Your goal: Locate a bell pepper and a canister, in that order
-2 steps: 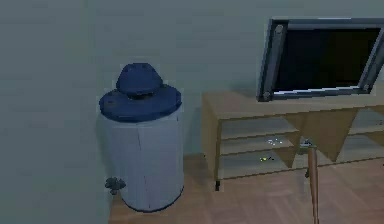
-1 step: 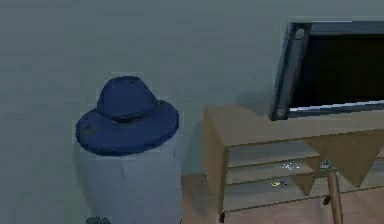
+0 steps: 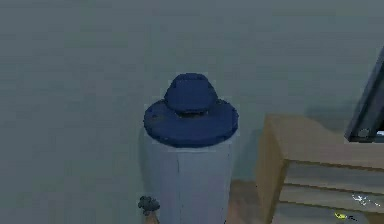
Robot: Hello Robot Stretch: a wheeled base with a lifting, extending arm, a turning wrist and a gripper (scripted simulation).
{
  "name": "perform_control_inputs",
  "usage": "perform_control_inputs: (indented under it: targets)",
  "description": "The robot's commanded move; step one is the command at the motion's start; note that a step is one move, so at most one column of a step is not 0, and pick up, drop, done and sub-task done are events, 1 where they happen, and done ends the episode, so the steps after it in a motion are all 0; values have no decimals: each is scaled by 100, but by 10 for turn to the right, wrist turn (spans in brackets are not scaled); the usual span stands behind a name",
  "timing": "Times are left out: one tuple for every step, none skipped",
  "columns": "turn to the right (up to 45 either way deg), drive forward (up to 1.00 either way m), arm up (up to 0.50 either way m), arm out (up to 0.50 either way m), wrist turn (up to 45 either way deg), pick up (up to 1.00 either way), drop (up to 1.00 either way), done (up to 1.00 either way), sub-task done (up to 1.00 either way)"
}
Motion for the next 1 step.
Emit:
perform_control_inputs:
  targets:
    - [0, 0, 0, 0, 0, 0, 0, 100, 0]
